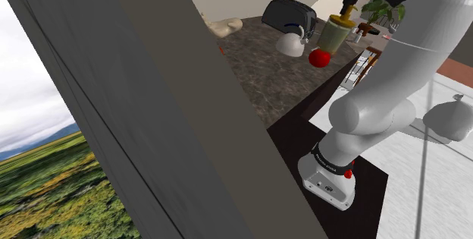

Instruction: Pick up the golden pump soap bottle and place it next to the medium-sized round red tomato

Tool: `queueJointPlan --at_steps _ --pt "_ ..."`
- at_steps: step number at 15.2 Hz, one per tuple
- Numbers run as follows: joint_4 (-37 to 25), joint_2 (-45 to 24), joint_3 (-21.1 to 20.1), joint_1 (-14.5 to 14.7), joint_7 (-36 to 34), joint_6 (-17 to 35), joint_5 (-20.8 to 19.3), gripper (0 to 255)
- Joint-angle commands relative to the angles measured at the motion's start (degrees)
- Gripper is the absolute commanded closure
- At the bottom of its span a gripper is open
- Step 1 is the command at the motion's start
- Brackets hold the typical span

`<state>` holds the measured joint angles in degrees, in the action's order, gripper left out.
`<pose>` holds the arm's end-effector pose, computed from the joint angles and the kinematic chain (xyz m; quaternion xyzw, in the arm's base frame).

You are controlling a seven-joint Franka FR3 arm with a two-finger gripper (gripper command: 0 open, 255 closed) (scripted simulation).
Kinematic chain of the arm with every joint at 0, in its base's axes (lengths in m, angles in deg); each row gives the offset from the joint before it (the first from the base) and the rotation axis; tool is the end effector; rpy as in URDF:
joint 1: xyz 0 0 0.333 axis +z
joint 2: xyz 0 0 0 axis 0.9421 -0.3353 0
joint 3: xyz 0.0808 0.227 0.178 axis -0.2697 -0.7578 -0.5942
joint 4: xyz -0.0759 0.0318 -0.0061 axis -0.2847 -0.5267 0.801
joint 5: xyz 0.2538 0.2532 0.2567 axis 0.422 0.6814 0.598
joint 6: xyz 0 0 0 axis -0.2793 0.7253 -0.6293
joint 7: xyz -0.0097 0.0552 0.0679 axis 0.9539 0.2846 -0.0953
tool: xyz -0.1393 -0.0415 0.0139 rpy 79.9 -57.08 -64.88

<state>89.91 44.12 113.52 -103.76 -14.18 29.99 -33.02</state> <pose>0.3262 -0.5522 0.5633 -0.9992 0.0365 0.0145 0.0024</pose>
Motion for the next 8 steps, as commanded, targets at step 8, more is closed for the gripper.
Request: queueJointPlan --at_steps 8 --pt "9.41 2.00 -0.30 0.83 -0.66 7.72 -0.96 255"
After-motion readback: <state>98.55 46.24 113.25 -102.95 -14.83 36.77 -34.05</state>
